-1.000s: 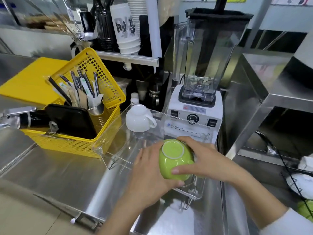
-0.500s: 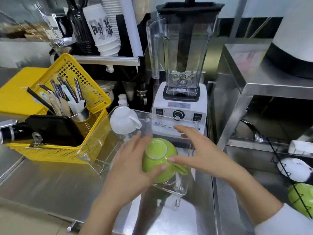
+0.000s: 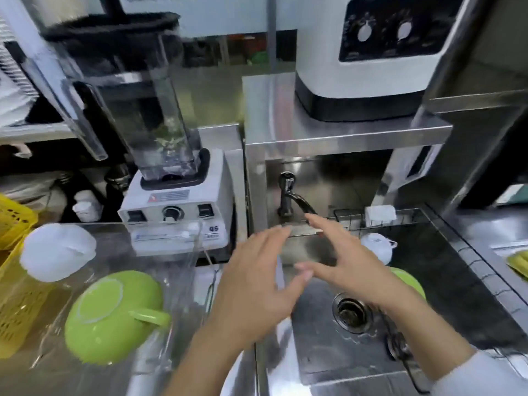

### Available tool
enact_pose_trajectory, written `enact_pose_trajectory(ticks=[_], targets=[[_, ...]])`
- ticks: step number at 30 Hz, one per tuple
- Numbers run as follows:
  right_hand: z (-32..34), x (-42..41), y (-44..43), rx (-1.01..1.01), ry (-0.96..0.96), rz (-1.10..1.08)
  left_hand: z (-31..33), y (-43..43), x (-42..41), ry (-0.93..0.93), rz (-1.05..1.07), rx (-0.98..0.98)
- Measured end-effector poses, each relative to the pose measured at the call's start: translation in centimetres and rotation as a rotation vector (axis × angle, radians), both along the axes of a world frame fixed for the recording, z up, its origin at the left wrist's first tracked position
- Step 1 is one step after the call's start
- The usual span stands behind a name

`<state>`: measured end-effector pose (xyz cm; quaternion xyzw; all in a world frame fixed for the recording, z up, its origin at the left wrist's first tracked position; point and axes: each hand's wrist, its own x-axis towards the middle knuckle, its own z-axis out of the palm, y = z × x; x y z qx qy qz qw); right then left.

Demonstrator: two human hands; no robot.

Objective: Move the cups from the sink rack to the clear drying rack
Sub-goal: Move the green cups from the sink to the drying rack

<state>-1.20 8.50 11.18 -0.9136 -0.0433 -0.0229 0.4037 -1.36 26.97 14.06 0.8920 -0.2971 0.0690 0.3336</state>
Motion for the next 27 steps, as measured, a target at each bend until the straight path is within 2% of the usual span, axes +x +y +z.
enact_pose_trajectory(ticks=[7, 13, 19, 27], targets=[[-4.0, -2.4, -11.1, 0.009, 0.087, -0.146, -5.6, -11.8, 1.8, 0.126, -0.167, 0.177], [-9.3, -3.2, -17.5, -0.097, 0.298, -0.212, -11.7, -20.0, 2.4, 0.317, -0.211, 0.546], [-13.9, -3.0, -20.3, -0.010, 0.419, -0.175, -14.5, -24.2, 2.0, 0.302, -0.217, 0.766], [-15.8, -2.3, -20.1, -0.081, 0.575, -0.091, -16.6, -26.0, 2.3, 0.162, -0.209, 0.992]])
